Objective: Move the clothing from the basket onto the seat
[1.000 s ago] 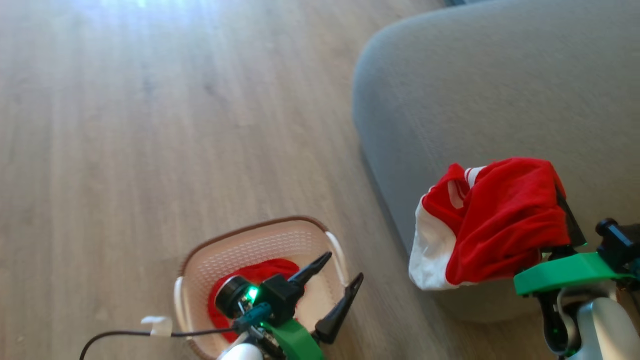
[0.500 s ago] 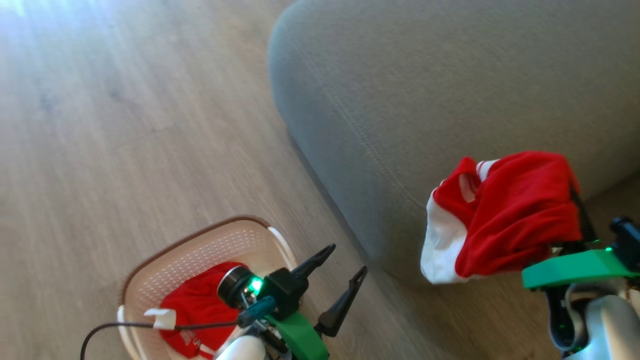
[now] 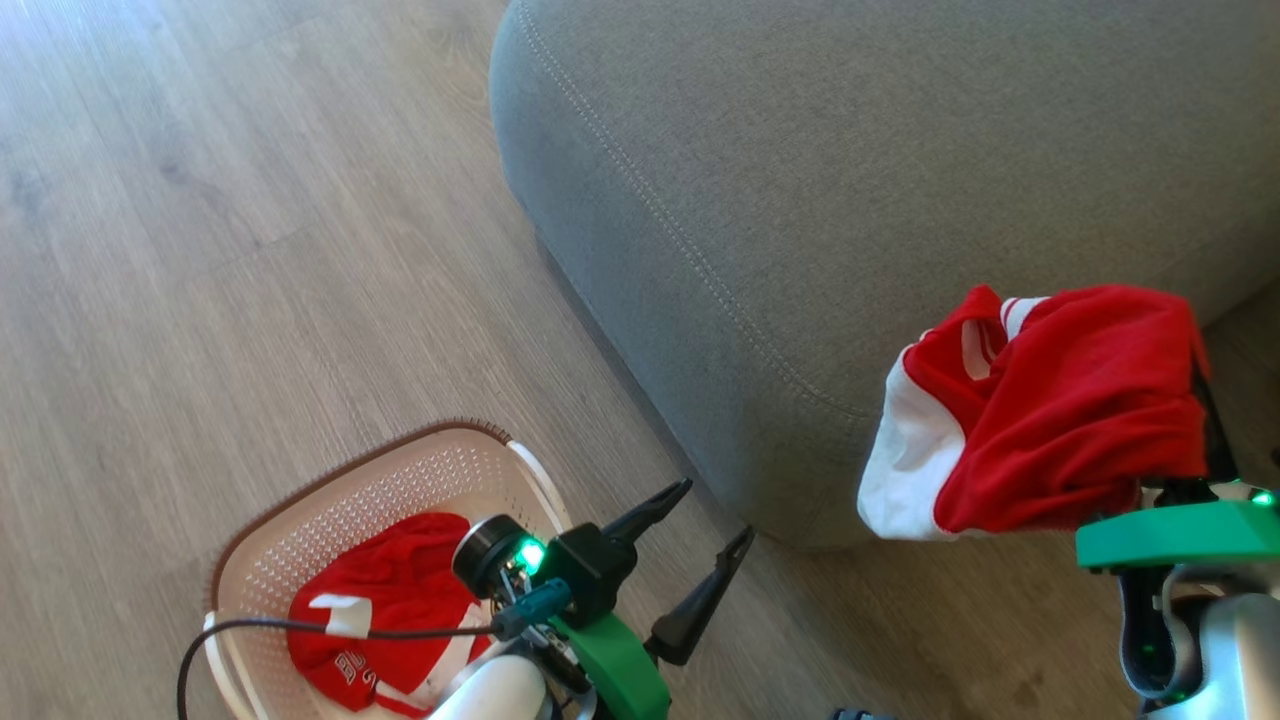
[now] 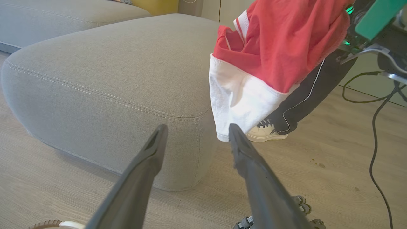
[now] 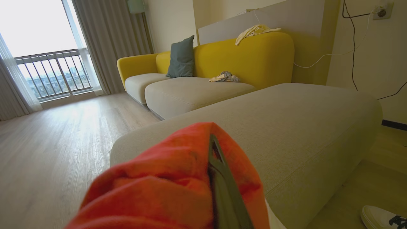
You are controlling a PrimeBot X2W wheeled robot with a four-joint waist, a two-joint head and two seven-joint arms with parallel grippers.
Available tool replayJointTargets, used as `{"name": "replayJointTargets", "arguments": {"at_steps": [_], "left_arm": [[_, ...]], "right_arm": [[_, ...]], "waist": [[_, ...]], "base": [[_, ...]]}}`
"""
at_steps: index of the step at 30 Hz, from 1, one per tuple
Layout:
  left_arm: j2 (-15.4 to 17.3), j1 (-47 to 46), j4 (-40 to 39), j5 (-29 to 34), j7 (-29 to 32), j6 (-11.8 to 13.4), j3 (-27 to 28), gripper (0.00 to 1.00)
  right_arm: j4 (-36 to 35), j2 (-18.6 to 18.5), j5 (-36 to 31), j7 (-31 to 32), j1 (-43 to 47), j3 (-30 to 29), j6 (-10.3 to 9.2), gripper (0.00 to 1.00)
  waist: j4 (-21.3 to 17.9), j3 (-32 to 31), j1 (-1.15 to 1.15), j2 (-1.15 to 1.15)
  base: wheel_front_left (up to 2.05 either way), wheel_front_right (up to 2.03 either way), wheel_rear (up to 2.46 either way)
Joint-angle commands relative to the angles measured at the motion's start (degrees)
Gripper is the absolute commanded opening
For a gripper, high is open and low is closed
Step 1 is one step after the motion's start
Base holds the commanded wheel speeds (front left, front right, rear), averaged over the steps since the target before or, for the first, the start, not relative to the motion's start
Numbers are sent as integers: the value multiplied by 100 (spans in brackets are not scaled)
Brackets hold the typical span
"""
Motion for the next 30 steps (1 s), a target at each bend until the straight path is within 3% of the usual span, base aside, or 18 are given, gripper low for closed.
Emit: {"name": "replayJointTargets", "arguments": {"at_steps": [1,10,19,30], "left_arm": [[-11,-279,-161,-43,-31,-7,118,100],[32,-253,-181,5,-31,-7,201,100],[287,-342,-205,125,-31,-7,112,100],[600,-731,-288,182,-31,-7,-168,100]], "right_arm": [[-236,-10,1,-55,-93,92,-1,0],[-310,-145,-43,-55,-435,-37,-1,0],[-255,-898,174,-55,-1835,87,-1,0],[803,-1866,603,-55,-3802,258,-1,0]], "waist": [[1,-2,0,0],[-18,133,0,0],[-59,684,0,0],[271,1522,0,0]], "base": [[0,0,0],[0,0,0],[0,0,0],[0,0,0]]}}
